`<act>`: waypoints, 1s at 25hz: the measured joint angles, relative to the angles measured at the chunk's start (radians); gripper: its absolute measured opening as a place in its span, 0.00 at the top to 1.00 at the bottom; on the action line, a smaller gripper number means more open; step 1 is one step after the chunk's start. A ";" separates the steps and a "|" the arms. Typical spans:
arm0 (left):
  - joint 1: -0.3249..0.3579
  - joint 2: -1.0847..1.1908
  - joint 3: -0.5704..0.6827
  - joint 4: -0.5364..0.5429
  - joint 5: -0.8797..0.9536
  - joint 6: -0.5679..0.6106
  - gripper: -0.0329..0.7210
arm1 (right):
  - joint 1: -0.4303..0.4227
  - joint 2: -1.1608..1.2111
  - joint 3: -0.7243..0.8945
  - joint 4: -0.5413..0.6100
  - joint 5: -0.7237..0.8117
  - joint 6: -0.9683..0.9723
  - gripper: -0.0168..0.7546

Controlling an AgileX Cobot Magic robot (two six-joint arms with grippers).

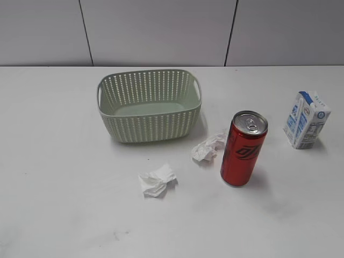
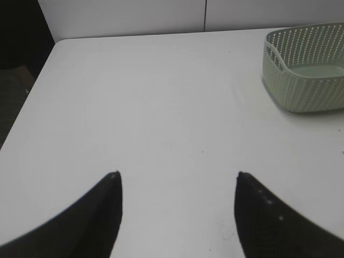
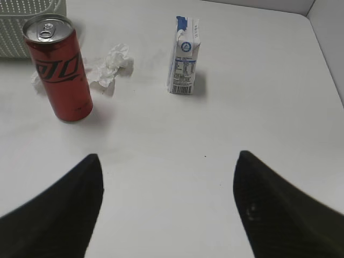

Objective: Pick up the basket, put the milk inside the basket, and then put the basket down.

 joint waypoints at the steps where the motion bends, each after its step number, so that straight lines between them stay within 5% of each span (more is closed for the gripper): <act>1: 0.000 0.000 0.000 0.000 0.000 0.000 0.30 | 0.000 0.000 0.000 0.000 0.000 0.000 0.21; 25: 0.000 0.000 -0.012 0.000 -0.015 0.000 0.32 | 0.000 0.000 0.000 -0.001 -0.001 0.001 0.21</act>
